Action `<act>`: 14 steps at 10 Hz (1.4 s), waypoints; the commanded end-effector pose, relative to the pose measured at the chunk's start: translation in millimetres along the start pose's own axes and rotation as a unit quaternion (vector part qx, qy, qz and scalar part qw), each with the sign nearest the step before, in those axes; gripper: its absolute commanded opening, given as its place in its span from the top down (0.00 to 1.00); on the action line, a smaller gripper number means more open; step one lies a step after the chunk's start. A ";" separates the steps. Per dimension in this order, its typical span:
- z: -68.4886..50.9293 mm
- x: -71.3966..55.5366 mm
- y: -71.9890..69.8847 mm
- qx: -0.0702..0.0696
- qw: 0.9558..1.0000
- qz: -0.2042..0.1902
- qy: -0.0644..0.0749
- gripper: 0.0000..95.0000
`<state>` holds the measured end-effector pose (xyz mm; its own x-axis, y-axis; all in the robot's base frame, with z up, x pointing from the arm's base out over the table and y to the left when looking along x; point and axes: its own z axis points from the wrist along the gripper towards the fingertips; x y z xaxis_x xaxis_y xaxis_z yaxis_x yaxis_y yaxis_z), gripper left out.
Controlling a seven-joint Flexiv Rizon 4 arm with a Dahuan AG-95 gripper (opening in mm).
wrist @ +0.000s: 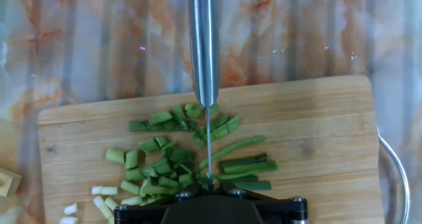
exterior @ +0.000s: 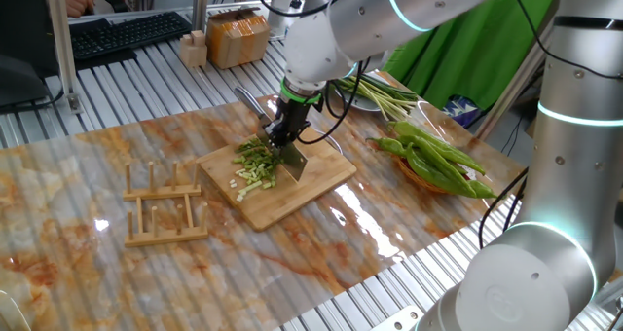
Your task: Chop the green garlic
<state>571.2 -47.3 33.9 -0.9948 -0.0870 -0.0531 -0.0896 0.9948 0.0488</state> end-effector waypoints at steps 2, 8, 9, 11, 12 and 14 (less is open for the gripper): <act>-2.7 -2.7 -0.3 0.007 1.000 -0.002 0.012 1.00; -16.3 -3.3 -1.5 0.008 1.000 0.002 0.013 1.00; -20.4 -3.4 -2.3 0.009 1.000 0.001 0.014 1.00; -24.5 -2.9 -5.9 0.011 1.000 -0.004 0.014 1.00; -25.8 -2.5 -8.2 0.012 1.000 -0.006 0.014 1.00; -26.4 -2.1 -10.1 0.013 1.000 -0.007 0.013 1.00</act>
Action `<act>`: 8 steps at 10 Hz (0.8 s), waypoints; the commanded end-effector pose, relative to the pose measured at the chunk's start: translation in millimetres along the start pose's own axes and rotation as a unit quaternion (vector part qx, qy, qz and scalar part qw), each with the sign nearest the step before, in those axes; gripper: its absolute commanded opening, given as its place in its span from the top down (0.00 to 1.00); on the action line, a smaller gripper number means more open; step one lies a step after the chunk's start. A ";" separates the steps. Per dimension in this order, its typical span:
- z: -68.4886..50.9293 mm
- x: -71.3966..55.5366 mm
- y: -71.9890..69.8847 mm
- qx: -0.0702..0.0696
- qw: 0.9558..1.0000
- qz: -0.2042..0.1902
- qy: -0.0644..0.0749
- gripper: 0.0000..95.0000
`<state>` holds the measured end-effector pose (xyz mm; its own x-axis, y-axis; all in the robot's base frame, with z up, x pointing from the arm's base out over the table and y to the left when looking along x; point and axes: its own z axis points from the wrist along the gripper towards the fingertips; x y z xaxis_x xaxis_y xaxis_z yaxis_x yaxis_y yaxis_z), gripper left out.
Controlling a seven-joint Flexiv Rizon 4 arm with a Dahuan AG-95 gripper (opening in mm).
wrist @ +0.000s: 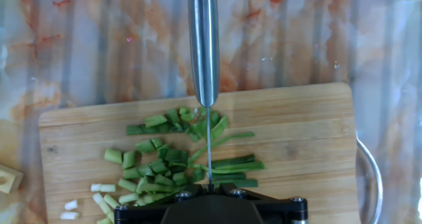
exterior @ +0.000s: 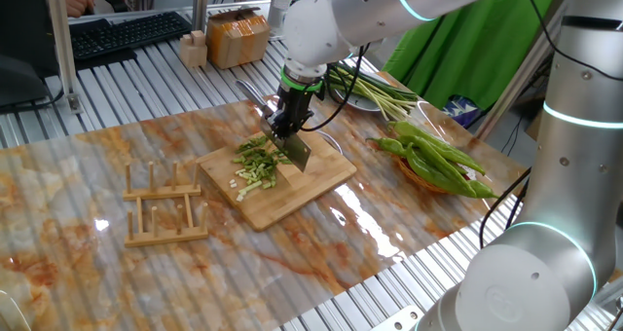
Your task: Chop the green garlic
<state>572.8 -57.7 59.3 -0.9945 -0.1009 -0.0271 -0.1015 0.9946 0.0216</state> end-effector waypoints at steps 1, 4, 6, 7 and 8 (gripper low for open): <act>0.0 0.3 -2.5 0.000 1.000 -0.003 -0.001 1.00; 3.0 0.7 -4.3 -0.001 1.000 -0.004 -0.001 1.00; 18.0 0.8 -3.3 -0.001 1.000 -0.006 -0.012 1.00; 34.6 0.8 -0.4 -0.005 1.000 -0.005 -0.021 1.00; 51.8 2.1 2.1 -0.004 0.999 -0.005 -0.031 1.00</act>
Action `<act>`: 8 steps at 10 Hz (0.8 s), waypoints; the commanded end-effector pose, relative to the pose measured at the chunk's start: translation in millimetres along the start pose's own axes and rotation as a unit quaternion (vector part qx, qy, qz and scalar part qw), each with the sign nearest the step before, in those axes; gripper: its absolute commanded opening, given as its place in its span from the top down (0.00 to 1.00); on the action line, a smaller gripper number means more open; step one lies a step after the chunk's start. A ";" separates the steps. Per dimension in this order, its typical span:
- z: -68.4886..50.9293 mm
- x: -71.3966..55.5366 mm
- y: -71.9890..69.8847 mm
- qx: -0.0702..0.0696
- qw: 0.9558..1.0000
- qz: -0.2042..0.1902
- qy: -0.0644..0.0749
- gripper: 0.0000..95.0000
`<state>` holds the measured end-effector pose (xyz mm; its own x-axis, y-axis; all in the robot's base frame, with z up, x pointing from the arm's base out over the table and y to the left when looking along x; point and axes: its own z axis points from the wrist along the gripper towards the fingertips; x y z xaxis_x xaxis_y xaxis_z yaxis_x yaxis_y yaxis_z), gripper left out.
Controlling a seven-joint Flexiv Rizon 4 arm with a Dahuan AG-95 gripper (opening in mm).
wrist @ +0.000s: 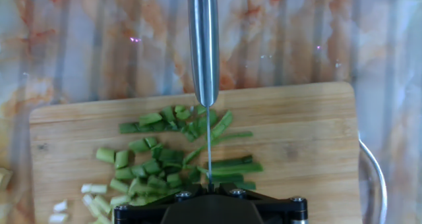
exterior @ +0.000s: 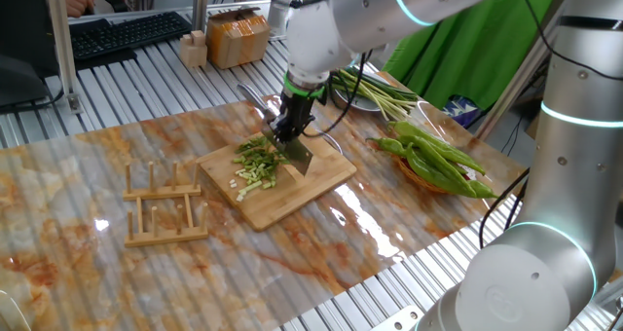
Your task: Chop the green garlic
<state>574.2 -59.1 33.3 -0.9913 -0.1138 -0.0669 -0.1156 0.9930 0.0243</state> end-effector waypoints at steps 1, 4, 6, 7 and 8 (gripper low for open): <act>30.5 4.9 4.5 -0.009 1.000 0.005 -0.013 1.00; 28.7 3.0 5.8 -0.013 1.000 0.007 -0.009 1.00; 20.4 1.2 5.2 -0.009 1.000 0.005 -0.001 1.00; 10.7 -0.6 4.8 -0.009 1.000 0.004 0.008 1.00; -1.4 -2.3 4.6 -0.002 1.000 0.002 0.016 1.00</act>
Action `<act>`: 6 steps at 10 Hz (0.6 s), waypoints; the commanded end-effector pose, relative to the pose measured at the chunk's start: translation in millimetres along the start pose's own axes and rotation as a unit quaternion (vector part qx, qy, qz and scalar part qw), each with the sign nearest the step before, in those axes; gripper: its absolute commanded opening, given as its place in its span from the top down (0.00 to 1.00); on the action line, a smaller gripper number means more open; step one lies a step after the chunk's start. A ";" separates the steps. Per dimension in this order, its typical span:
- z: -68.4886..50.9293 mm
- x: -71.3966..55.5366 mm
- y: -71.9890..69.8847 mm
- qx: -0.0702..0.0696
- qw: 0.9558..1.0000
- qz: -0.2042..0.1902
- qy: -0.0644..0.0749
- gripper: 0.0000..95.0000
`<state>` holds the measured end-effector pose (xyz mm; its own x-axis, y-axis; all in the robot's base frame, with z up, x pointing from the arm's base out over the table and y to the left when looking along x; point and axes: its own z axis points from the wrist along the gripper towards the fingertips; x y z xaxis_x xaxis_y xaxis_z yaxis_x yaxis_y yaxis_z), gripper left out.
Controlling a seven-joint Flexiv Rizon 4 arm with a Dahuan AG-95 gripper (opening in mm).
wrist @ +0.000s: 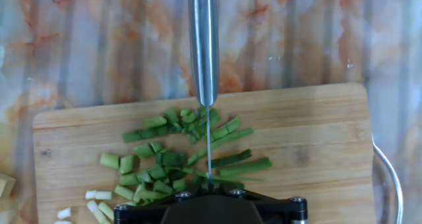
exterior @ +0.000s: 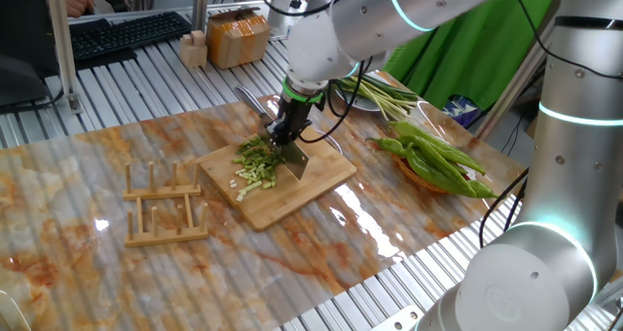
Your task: Chop the green garlic
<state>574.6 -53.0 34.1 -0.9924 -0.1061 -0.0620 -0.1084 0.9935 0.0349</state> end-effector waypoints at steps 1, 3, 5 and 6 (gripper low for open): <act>-10.4 -2.3 -1.6 0.003 1.000 -0.001 0.017 1.00; -15.4 -2.3 -2.9 0.012 1.000 -0.003 0.016 1.00; -17.8 -2.1 -4.8 0.012 1.000 -0.002 0.015 1.00; -18.9 -1.8 -6.3 0.013 1.000 -0.002 0.015 1.00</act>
<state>571.5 -61.4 46.6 -0.9931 -0.1114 -0.0360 -0.1117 0.9937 0.0069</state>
